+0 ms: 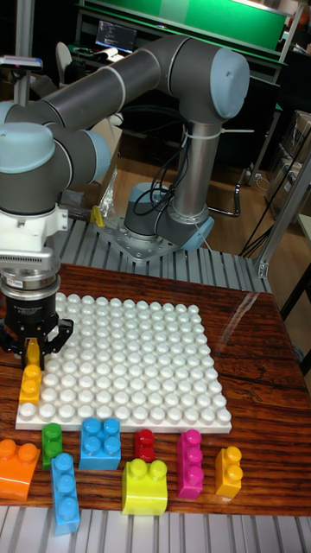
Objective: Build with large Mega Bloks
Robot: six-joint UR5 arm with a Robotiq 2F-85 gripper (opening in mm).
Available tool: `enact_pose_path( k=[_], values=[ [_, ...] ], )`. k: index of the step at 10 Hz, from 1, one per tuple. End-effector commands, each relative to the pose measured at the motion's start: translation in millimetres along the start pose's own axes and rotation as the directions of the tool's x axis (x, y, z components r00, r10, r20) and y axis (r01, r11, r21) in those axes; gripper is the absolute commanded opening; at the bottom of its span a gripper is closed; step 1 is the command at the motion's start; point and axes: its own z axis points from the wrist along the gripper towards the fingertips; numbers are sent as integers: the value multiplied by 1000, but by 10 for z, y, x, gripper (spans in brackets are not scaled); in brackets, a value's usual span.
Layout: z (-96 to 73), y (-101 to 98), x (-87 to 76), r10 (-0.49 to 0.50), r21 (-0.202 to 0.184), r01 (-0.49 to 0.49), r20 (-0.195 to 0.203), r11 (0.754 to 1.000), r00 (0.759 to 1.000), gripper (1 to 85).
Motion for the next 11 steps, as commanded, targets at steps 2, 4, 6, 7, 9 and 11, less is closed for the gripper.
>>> enact_pose_path(
  k=[2, 4, 6, 7, 9, 11],
  values=[
    [-25, 5, 39, 81, -8, -81, -12, 997, 997, 217],
    [-33, 3, 91, 87, -10, -88, -32, 996, 996, 187],
    [-34, 61, 93, 42, -36, -43, -34, 998, 999, 350],
    [-37, 39, 88, 15, -30, -16, -32, 999, 999, 423],
    [-42, 24, 82, -7, -25, 6, -31, 1000, 1000, 490],
    [-118, -56, 114, -16, -6, 15, -60, 1000, 998, 487]
  ],
)
